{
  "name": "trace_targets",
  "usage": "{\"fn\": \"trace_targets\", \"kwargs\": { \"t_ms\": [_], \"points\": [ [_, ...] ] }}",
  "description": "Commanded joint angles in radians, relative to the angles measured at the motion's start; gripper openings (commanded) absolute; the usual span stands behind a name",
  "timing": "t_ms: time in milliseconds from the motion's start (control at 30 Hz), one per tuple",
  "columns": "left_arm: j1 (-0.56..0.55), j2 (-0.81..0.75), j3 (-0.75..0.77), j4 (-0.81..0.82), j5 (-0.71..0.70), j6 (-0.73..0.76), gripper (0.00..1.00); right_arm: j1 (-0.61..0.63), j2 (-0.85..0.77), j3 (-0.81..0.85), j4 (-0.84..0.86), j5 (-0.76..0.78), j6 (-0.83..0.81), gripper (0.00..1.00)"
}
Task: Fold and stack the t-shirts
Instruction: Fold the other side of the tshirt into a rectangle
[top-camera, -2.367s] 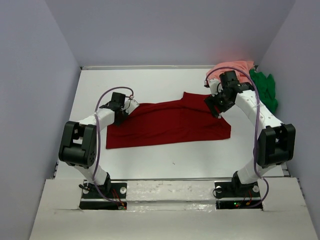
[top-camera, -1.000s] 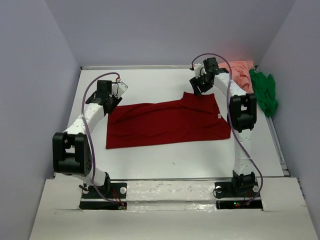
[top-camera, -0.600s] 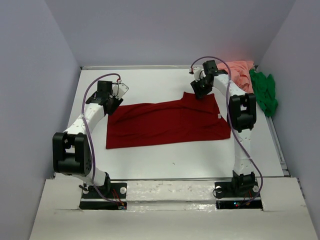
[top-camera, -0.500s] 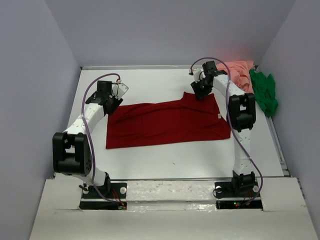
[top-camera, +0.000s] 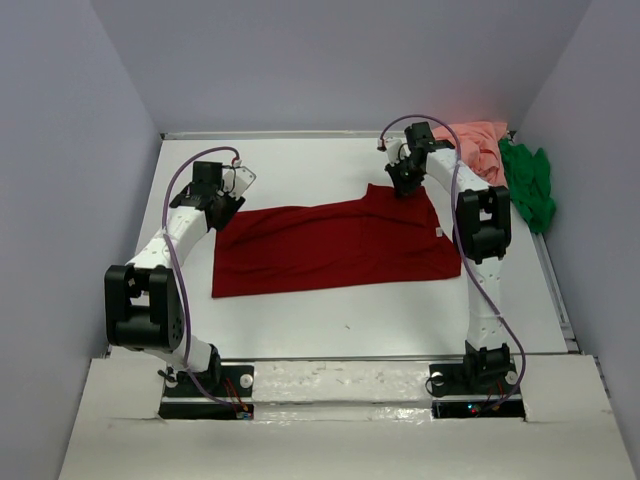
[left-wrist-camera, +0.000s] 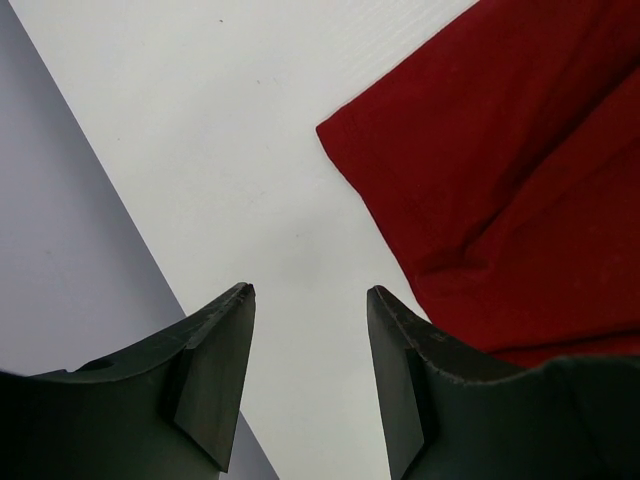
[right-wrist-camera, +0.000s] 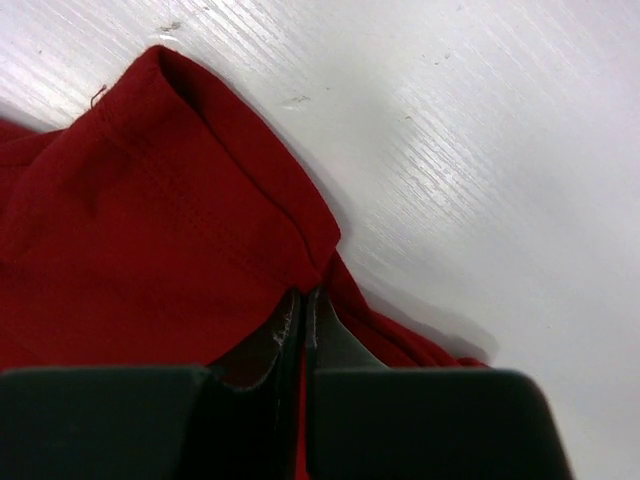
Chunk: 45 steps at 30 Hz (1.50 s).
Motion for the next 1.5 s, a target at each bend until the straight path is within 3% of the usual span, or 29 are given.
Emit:
{"fn": "trace_targets", "kwargs": {
  "t_ms": [0, 500, 1067, 1200, 1333, 1467],
  "points": [
    [0.005, -0.022, 0.014, -0.011, 0.008, -0.008, 0.61, 0.011, 0.001, 0.034, -0.064, -0.014, -0.002, 0.0],
    [0.005, -0.049, 0.014, -0.008, 0.029, -0.023, 0.61, 0.011, -0.286, -0.186, -0.133, -0.046, -0.024, 0.0],
    [0.005, -0.075, 0.002, -0.013, 0.046, -0.025, 0.61, 0.011, -0.353, -0.222, -0.175, -0.06, -0.018, 0.0],
    [0.005, -0.075, -0.004, -0.013, 0.048, -0.023, 0.61, 0.011, -0.335, -0.2, -0.179, -0.065, -0.016, 0.06],
    [0.005, -0.075, -0.002, -0.016, 0.044, -0.022, 0.61, 0.011, -0.318, -0.18, -0.182, -0.069, -0.015, 0.05],
    [0.005, -0.076, -0.002, -0.016, 0.049, -0.023, 0.61, 0.011, -0.306, -0.165, -0.188, -0.069, -0.015, 0.18]
  ]
}}
